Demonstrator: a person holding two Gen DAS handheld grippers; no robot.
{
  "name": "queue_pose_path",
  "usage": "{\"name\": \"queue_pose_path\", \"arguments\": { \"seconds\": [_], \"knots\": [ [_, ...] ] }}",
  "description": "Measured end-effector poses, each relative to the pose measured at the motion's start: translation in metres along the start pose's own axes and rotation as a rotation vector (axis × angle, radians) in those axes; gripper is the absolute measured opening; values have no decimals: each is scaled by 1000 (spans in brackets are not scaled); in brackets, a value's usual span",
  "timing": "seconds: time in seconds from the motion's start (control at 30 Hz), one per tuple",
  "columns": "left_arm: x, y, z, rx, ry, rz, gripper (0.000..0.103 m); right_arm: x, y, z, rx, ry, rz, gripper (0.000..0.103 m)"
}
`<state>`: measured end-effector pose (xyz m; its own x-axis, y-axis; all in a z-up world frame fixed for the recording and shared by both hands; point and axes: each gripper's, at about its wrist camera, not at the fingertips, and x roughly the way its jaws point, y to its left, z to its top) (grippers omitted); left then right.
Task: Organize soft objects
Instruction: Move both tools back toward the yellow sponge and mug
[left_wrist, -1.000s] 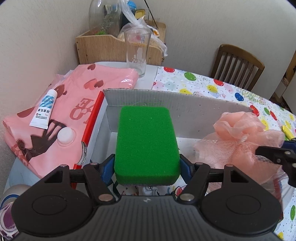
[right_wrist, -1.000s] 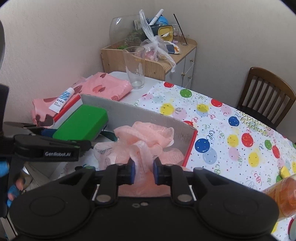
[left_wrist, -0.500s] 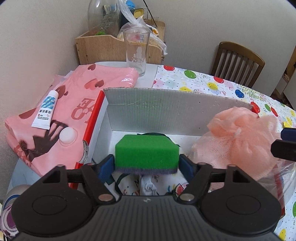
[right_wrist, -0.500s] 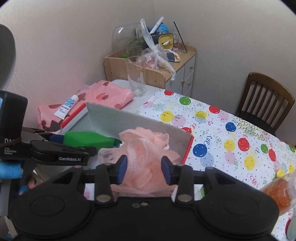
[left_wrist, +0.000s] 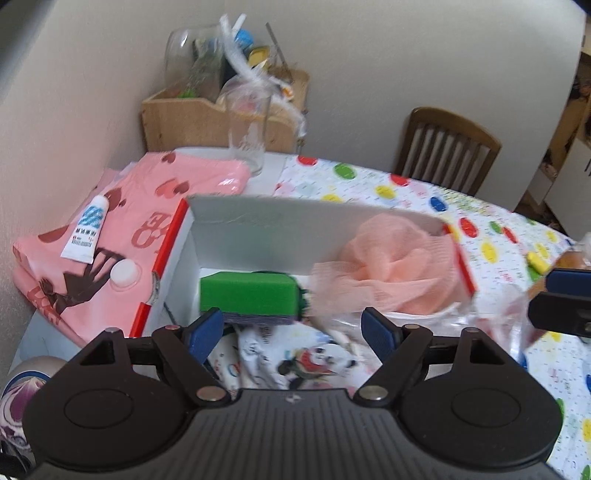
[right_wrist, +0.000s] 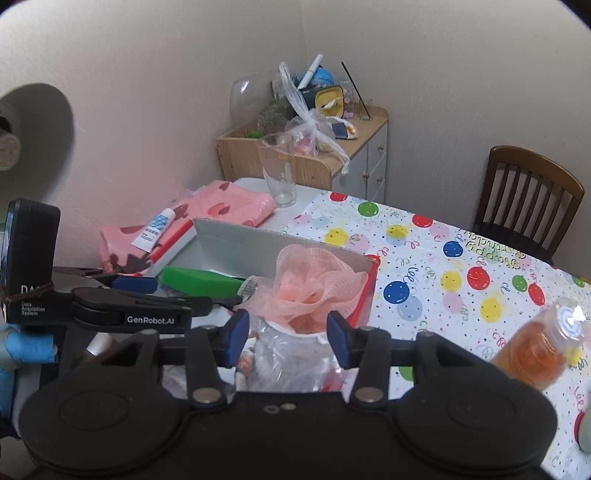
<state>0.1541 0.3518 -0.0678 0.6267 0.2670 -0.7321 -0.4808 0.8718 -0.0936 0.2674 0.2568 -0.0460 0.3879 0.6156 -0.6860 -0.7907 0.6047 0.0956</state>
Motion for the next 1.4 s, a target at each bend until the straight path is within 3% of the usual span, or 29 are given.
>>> {"name": "queue_pose_path", "arguments": {
  "seconds": [0.43, 0.63, 0.73, 0.87, 1.03, 1.1, 1.4],
  "knots": [
    [-78, -66, -19, 66, -112, -137, 86, -90, -11, -34, 32, -138, 32, 60],
    [-99, -105, -25, 82, -133, -208, 87, -126, -33, -50, 71, -176, 31, 65],
    [-107, -126, -31, 94, -142, -253, 95, -145, -46, -60, 75, -195, 15, 69],
    [-115, -155, -39, 105, -152, -303, 96, -166, -71, -75, 110, -203, 8, 72],
    [-121, -194, -50, 140, -158, -347, 97, -190, -96, -96, 122, -219, -35, 80],
    [-122, -210, -54, 149, -154, -361, 103, -199, -105, -106, 124, -224, -57, 81],
    [-127, -284, -71, 196, -159, -386, 103, -235, -162, -145, 183, -261, -166, 89]
  ]
}}
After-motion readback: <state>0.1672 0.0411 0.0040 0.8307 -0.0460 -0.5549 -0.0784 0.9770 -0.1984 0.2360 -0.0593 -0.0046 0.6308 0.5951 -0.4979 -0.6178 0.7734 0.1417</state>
